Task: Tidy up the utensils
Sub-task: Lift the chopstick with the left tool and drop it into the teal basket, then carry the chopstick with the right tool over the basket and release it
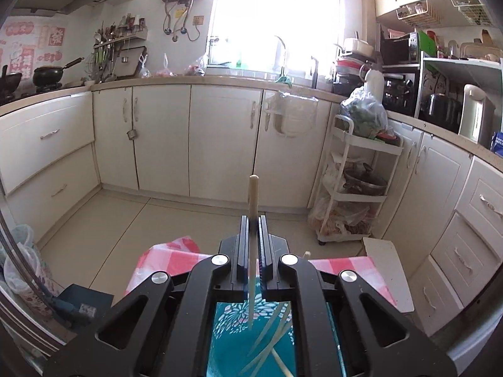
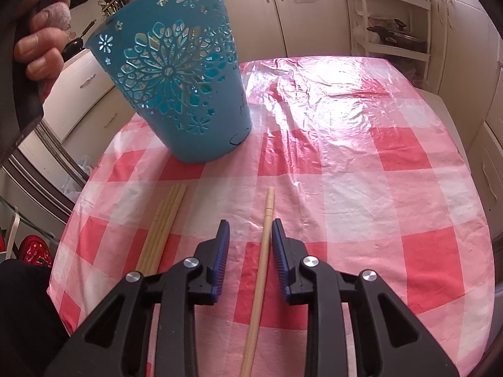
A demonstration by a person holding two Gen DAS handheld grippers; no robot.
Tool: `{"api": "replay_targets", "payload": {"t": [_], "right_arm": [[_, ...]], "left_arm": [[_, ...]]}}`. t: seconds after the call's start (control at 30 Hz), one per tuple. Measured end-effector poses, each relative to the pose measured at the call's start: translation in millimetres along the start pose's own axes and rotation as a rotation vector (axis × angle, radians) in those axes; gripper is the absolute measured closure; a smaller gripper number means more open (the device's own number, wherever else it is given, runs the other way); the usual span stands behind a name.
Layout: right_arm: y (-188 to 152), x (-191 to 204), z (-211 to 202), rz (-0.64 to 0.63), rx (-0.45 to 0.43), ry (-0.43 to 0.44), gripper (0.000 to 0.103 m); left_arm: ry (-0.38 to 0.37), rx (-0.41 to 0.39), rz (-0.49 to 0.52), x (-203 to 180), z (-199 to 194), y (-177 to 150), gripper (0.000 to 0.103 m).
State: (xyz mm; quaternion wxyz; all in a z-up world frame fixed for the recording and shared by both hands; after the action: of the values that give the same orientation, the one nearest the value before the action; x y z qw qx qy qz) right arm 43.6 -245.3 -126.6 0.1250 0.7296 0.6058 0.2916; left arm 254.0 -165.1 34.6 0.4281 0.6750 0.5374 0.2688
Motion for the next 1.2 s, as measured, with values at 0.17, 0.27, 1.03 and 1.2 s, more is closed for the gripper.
{"api": "replay_targets", "payload": {"t": [0.17, 0.27, 1.03, 1.2], "right_arm": [[0.1, -0.5, -0.3, 0.002, -0.001, 0.003, 0.075], [0.2, -2.1, -0.3, 0.015, -0.001, 0.023, 0.075], [-8.1, 7.1, -3.4, -0.065, 0.031, -0.078, 0.070], [-7.1, 6.7, -2.6, -0.082, 0.037, -0.099, 0.075]], "left_arm": [[0.006, 0.082, 0.047, 6.5, 1.4, -22.6, 0.090], [0.042, 0.082, 0.066, 17.5, -15.6, -30.6, 0.054], [0.156, 0.216, 0.007, 116.2, -49.3, -113.8, 0.019], [0.147, 0.229, 0.016, 108.1, -47.1, -114.8, 0.017]]}}
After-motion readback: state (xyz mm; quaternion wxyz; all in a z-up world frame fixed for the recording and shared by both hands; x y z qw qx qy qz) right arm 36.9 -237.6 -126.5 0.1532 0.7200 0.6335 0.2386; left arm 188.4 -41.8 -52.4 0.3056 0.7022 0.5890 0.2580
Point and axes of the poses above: each gripper's, at about its wrist camera, not at the fingertips, and z roughly the way its jaws point, x to its left, y to its top, the point moved 4 cm from there along z, roughly the way its jaws point, and after that the axes turned 4 degrees about x, right-handed, at the moved point
